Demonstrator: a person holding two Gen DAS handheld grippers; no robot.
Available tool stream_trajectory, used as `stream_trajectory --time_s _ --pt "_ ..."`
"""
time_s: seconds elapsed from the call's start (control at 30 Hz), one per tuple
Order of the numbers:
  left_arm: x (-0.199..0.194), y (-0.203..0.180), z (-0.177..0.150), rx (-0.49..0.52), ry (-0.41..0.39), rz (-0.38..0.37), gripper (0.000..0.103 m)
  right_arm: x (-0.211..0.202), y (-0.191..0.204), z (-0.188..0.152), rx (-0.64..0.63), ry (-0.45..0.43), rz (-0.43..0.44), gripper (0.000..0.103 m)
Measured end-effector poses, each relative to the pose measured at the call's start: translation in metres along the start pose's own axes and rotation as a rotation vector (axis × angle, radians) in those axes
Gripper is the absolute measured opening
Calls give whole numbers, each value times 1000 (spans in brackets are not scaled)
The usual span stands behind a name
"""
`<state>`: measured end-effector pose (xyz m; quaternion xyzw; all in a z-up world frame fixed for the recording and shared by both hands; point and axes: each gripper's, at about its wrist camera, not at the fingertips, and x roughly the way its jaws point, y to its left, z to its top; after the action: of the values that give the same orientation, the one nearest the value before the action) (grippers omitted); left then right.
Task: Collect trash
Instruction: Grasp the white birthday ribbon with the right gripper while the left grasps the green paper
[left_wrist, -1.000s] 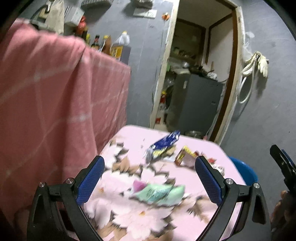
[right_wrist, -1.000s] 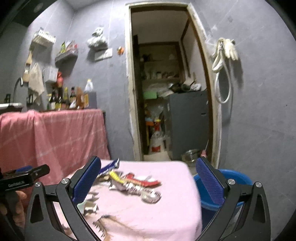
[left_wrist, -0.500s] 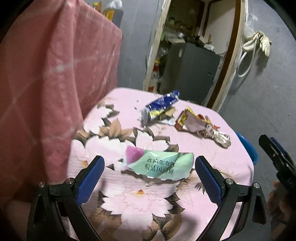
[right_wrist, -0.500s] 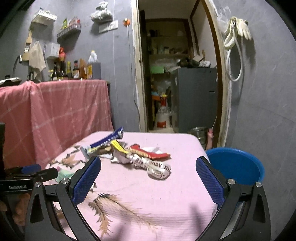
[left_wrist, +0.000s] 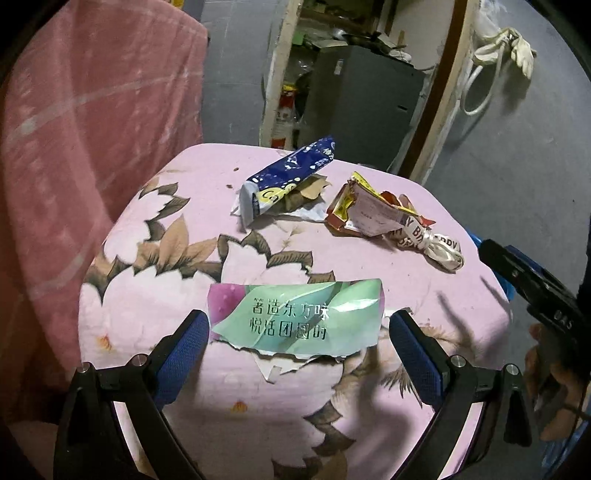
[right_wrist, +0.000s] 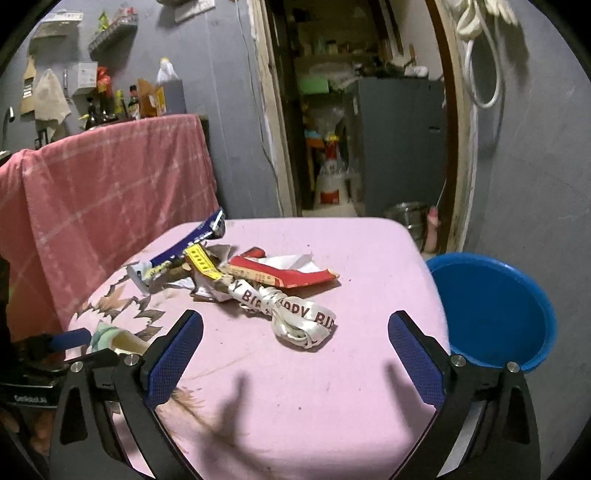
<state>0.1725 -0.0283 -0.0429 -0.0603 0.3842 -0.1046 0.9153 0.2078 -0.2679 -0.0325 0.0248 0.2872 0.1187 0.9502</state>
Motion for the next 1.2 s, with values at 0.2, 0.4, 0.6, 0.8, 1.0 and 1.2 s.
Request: stream_trajectory --time_s 0.2,0.4,0.6,0.8,1.0,1.2 --pt "17 -4 8 59 33 4 96 20 -4 11 -6 48 11 94" --pt "23 -4 15 73 34 6 96 41 -3 17 -18 107 22 86" --pt "26 -5 19 93 27 -15 93 59 -1 16 -25 173 50 76" --pt "29 -6 21 98 33 -30 92 67 0 8 -24 214 67 53" --pt "27 -8 19 94 24 -41 90 62 0 2 -31 215 72 31" --pt "21 -9 13 98 20 -60 87 46 5 -7 -39 199 103 17"
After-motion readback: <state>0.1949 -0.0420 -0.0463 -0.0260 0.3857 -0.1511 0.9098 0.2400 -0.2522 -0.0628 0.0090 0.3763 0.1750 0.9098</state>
